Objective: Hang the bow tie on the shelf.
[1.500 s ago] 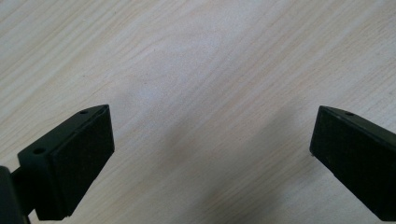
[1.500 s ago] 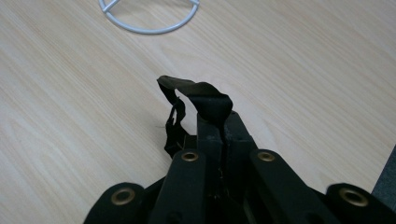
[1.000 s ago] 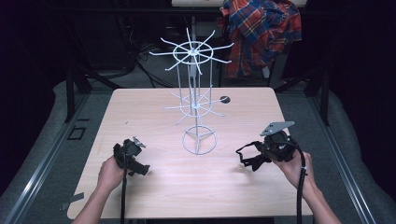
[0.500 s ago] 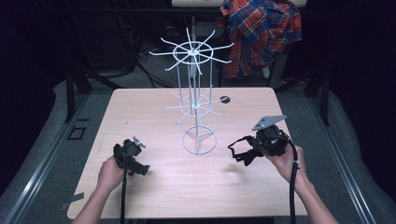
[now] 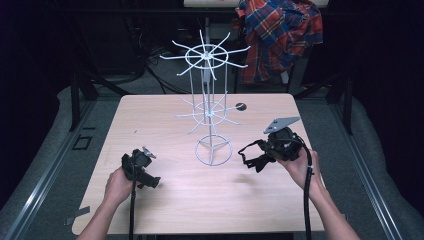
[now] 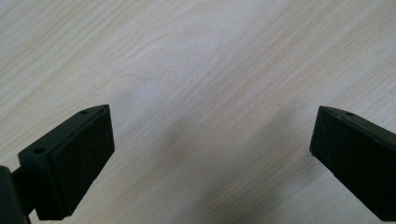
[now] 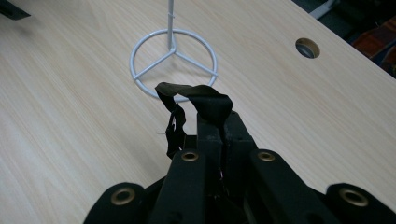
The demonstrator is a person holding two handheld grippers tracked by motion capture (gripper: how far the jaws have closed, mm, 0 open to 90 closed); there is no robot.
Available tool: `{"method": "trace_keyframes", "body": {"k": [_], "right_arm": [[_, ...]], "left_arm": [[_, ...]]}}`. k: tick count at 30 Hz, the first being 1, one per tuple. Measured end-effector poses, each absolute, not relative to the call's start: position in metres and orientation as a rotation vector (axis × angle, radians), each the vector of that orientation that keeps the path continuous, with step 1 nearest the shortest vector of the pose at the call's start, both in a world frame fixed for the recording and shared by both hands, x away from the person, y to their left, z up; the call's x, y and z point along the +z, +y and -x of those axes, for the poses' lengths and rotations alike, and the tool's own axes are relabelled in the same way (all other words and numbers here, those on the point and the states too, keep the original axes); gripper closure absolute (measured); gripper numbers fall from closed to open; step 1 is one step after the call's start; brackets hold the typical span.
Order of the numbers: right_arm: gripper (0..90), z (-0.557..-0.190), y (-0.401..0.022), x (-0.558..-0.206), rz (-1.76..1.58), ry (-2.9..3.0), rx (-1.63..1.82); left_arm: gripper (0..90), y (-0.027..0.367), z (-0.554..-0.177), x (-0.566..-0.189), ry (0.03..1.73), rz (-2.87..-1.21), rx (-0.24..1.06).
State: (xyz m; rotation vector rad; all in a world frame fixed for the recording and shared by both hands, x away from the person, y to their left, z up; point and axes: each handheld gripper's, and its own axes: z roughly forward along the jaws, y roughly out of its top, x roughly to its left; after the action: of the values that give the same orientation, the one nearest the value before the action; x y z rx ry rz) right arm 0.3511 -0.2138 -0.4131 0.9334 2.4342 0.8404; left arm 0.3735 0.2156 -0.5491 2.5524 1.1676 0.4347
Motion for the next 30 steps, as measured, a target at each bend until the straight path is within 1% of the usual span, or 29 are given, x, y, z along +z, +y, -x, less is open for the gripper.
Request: {"method": "trace_keyframes", "body": {"k": [18,30], "right_arm": [[88.1,-0.361,-0.202,-0.405,-0.919,2.426,0.879],[88.1,-0.362,-0.196,-0.388,-0.89,2.41,0.885]], "left_arm": [[0.0,0.215,-0.374,-0.549,1.16,-2.555,0.433],[0.1,0.215,-0.372,-0.549,1.164,-2.562,0.424]]}}
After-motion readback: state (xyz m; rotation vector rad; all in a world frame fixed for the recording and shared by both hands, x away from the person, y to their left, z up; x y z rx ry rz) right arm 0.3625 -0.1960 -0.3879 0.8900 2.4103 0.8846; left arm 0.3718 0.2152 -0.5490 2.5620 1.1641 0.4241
